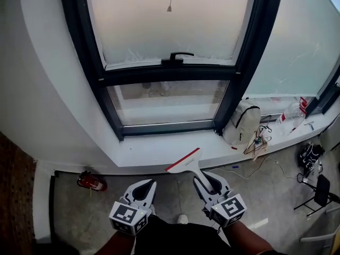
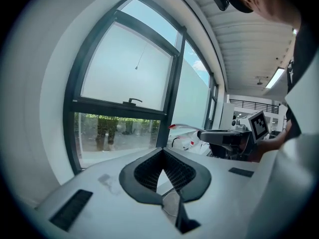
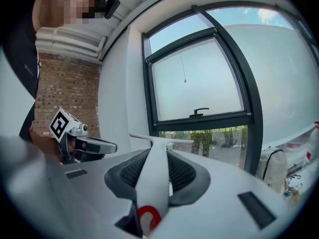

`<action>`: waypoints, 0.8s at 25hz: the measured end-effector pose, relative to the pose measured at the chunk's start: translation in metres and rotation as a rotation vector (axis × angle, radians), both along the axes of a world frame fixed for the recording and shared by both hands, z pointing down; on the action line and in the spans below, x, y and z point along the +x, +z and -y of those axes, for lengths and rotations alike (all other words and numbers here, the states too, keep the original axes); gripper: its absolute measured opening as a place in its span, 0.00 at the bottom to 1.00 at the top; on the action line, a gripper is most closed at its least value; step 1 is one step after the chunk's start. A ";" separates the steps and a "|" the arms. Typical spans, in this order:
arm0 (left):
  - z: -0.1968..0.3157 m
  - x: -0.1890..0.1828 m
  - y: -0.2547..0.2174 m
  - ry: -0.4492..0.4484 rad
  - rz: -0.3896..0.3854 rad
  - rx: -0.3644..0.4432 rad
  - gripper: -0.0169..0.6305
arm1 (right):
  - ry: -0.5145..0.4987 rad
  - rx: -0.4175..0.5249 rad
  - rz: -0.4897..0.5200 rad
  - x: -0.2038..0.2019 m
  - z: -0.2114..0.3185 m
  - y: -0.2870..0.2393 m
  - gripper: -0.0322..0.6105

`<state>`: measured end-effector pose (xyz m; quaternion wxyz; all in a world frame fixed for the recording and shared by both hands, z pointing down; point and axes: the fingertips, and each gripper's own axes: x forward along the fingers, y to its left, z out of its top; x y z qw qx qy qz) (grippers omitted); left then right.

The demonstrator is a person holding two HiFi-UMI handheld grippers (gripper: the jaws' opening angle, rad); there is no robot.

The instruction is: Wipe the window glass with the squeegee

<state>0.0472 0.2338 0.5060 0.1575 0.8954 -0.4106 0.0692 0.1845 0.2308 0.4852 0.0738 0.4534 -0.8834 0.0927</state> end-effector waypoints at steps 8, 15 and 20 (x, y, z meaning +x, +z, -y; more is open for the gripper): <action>-0.028 0.001 0.003 -0.076 0.028 -0.004 0.03 | -0.025 -0.005 0.066 0.018 -0.018 0.005 0.19; -0.018 -0.003 -0.012 -0.009 0.047 0.030 0.03 | 0.022 0.054 0.076 0.005 -0.024 -0.016 0.19; -0.008 -0.038 -0.022 0.003 0.069 0.071 0.03 | 0.055 0.070 0.075 -0.023 -0.020 -0.022 0.19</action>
